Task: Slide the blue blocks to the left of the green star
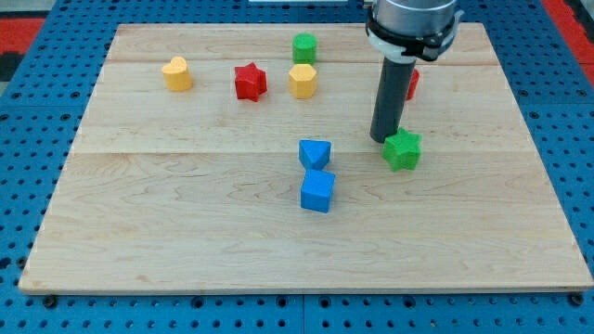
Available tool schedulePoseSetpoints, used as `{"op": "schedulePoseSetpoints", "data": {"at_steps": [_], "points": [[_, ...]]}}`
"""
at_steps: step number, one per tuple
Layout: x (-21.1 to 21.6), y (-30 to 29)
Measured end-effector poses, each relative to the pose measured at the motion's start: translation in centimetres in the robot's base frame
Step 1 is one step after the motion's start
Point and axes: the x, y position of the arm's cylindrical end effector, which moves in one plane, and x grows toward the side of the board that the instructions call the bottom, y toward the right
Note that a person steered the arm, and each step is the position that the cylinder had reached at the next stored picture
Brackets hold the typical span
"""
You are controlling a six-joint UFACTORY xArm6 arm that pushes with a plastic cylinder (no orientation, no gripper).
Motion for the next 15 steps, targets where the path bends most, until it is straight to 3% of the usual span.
{"op": "schedulePoseSetpoints", "data": {"at_steps": [1, 3, 4, 5, 7, 10, 11, 13, 15], "points": [[2.9, 0.4], [3.4, -0.6], [7.0, -0.7], [8.6, -3.4], [3.7, -15.6], [10.2, -11.3], [10.9, -15.7], [7.2, -22.4], [-0.2, -19.6]]}}
